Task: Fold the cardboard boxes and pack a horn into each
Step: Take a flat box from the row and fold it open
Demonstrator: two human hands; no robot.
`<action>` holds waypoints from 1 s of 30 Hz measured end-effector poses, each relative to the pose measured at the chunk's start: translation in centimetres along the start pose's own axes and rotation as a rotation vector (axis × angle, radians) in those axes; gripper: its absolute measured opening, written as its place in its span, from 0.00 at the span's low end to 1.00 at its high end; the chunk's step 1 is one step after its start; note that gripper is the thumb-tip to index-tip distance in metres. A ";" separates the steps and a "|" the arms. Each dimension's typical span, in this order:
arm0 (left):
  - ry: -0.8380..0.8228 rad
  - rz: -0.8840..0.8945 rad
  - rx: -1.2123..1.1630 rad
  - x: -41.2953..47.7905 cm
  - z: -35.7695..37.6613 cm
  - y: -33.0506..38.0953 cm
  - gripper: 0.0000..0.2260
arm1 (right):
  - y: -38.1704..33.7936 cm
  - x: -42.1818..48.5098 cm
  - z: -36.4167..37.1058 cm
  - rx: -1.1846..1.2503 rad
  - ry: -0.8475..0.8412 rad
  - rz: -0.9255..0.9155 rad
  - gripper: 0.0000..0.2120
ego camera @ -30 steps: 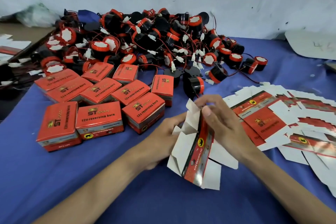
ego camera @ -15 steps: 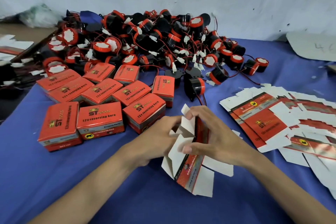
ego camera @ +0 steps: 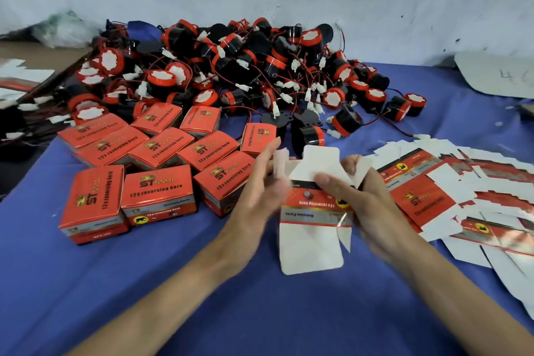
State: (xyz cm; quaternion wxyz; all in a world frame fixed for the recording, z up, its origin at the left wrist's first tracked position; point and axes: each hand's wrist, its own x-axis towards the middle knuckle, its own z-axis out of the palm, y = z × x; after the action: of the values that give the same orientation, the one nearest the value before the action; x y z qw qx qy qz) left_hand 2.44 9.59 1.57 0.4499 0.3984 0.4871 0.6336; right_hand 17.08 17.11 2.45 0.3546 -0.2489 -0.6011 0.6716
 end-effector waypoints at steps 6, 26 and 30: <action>0.134 0.283 0.162 -1.3 0.1 -1.9 0.27 | 1.9 -0.8 2.4 0.091 0.196 -0.019 0.22; 0.017 0.353 0.133 -1.4 0.2 -1.2 0.08 | 2.7 -1.1 3.3 0.005 0.224 -0.238 0.10; 0.010 0.374 0.247 -1.1 0.2 -0.9 0.09 | 2.5 -1.2 3.3 -0.061 0.208 -0.218 0.10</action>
State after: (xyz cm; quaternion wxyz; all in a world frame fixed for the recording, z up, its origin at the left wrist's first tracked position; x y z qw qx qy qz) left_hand 3.16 8.68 0.64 0.2698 0.5307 0.4809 0.6437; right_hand 14.88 13.97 0.35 0.4781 -0.2612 -0.6044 0.5813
